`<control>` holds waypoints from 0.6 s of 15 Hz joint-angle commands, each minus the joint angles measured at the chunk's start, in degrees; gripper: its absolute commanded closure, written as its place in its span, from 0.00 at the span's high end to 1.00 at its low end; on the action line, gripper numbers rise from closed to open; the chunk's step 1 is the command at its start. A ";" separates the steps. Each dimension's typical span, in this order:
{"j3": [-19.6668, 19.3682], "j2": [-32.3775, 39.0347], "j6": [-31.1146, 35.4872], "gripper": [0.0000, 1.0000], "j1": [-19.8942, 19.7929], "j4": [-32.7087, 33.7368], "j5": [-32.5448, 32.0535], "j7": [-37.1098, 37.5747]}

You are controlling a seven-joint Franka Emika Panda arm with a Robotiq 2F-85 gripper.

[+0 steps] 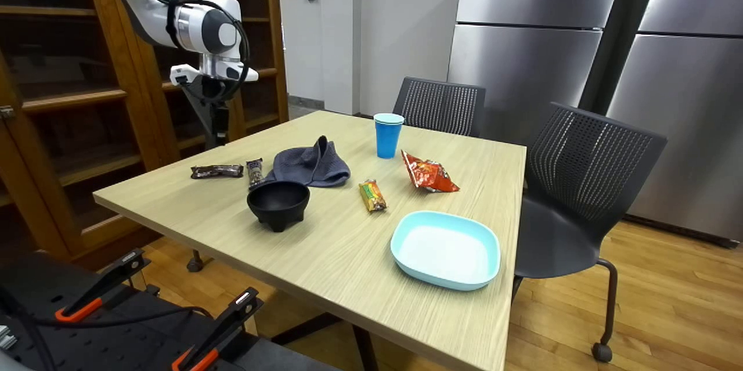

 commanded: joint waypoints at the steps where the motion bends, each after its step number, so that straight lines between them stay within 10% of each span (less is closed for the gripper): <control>1: -1.41 0.32 2.49 1.00 1.75 -1.22 -0.47 4.29; 9: -2.32 3.83 3.55 1.00 1.96 -0.69 -0.17 9.45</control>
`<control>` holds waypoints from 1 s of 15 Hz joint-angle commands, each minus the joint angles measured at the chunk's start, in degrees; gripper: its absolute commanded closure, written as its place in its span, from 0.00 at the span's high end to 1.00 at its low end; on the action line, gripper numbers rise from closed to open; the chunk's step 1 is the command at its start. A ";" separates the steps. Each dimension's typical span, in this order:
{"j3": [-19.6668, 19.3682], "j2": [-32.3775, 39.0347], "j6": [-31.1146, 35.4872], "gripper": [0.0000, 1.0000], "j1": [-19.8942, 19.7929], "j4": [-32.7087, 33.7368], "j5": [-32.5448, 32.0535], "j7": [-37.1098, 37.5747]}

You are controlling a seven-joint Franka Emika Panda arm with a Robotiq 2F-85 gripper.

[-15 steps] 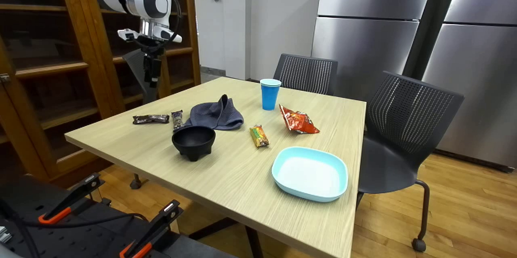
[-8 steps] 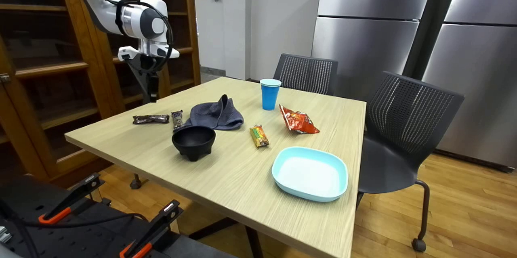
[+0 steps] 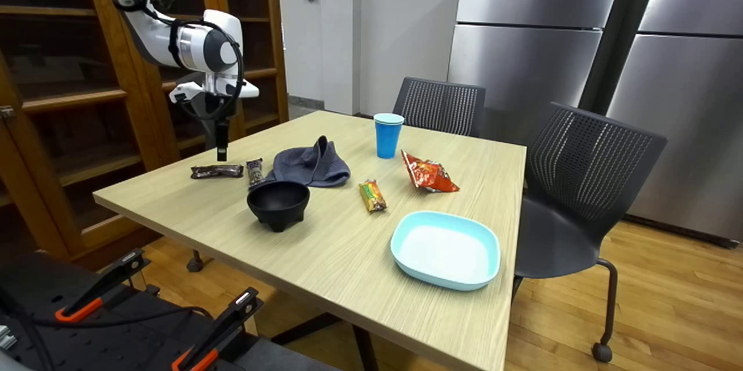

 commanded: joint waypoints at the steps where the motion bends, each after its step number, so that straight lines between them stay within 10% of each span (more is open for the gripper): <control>1: -0.26 1.21 0.53 1.00 0.38 0.32 -0.09 2.78; 13: -0.11 3.95 0.45 1.00 0.10 1.58 0.07 3.28; 14: -0.19 4.03 0.50 0.75 0.16 1.65 -0.02 3.32; 15: -0.20 4.13 0.52 0.72 0.14 1.74 0.00 3.32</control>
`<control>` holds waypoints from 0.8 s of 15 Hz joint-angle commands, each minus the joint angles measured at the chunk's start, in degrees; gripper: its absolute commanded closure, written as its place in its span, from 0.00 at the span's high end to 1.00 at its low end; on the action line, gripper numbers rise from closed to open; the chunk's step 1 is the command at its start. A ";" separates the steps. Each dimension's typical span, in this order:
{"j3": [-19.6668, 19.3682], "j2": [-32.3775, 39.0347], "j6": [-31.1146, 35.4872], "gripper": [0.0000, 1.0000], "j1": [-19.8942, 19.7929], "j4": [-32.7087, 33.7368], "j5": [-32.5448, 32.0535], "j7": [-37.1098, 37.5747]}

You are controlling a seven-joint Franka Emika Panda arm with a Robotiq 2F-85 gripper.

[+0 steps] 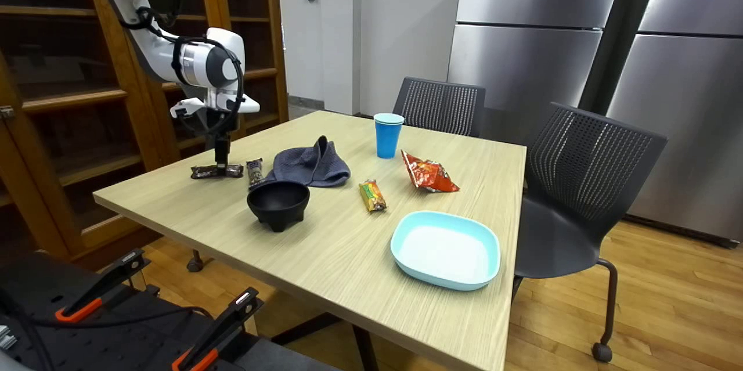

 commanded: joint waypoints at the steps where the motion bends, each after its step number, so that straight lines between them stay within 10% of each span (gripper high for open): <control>1: -0.08 0.89 0.25 0.66 0.14 1.51 0.03 1.63; 9: -0.20 0.80 0.42 0.04 -0.05 2.25 0.32 3.08; 12: 0.16 -0.39 0.49 0.04 -0.18 1.37 0.48 3.26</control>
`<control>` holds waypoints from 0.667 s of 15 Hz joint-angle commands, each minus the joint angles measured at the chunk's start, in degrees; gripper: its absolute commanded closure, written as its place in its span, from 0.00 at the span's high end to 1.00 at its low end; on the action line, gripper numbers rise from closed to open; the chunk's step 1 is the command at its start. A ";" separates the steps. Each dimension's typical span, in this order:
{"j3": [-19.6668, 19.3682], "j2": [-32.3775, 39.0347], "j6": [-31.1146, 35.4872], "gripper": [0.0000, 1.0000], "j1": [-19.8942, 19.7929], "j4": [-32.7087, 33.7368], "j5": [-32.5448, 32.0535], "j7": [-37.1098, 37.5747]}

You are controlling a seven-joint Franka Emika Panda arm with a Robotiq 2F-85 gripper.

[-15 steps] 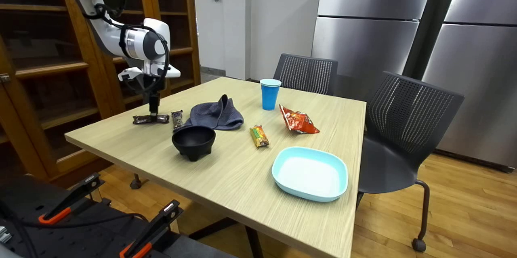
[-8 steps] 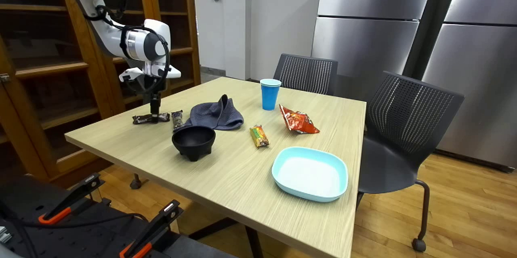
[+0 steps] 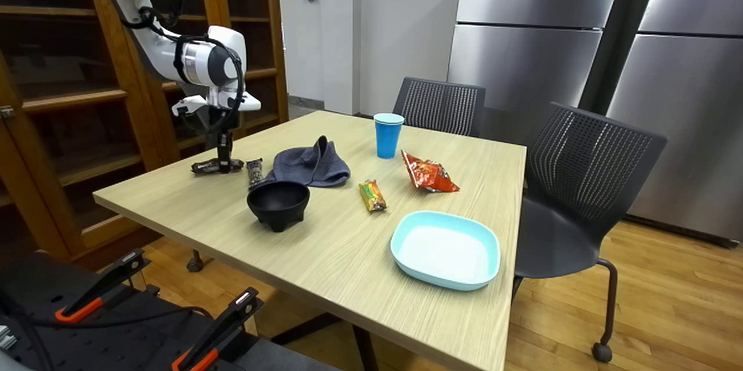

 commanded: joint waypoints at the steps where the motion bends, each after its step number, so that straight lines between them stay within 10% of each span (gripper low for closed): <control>1: 0.42 -1.05 -0.23 0.04 -0.13 -0.02 0.43 1.37; 10: 1.33 -7.32 -1.41 0.03 -1.54 -2.35 1.16 -0.04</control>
